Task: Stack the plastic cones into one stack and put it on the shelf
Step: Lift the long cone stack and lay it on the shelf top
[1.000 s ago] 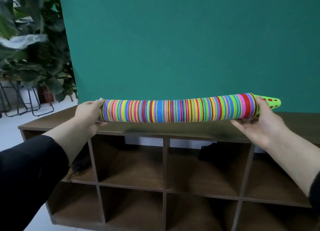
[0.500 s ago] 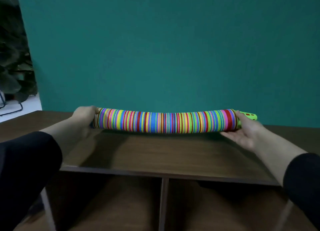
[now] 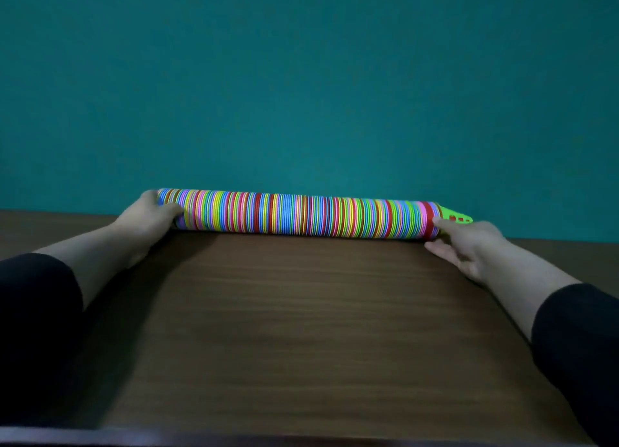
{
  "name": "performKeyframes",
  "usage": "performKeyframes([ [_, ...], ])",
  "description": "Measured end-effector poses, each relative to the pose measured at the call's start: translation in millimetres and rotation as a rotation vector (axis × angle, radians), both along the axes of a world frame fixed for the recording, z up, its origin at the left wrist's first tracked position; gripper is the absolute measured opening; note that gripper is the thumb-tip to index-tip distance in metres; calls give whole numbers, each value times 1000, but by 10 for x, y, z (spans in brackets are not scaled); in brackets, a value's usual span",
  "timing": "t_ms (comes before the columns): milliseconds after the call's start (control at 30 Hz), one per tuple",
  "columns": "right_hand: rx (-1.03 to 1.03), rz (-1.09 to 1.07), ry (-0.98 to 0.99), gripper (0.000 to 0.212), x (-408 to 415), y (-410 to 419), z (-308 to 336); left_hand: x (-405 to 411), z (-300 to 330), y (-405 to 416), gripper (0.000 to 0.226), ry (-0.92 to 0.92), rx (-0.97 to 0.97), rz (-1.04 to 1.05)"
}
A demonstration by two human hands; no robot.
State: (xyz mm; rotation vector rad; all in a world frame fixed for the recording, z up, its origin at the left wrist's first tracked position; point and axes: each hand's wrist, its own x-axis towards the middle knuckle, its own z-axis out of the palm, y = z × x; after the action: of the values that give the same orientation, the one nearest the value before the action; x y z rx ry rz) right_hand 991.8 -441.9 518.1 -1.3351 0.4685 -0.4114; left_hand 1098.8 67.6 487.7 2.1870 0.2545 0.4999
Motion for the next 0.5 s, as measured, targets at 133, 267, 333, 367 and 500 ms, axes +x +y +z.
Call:
performKeyframes([
  [133, -186, -55, 77, 66, 96, -71, -33, -40, -11, -144, 49, -39, 174, 27],
  [267, -612, -134, 236, 59, 126, -223, -48, -141, 58, -241, 52, -52, 264, 72],
  [333, -864, -152, 285, 53, 94, -218, -32, -231, 79, -300, 64, -32, 288, 100],
  [367, -938, -138, 270, 45, 92, -212, -34, -286, 94, -350, 67, -41, 280, 97],
  [500, -1071, -146, 203, 38, 40, -186, -35, -276, 127, -365, 60, -40, 123, 67],
])
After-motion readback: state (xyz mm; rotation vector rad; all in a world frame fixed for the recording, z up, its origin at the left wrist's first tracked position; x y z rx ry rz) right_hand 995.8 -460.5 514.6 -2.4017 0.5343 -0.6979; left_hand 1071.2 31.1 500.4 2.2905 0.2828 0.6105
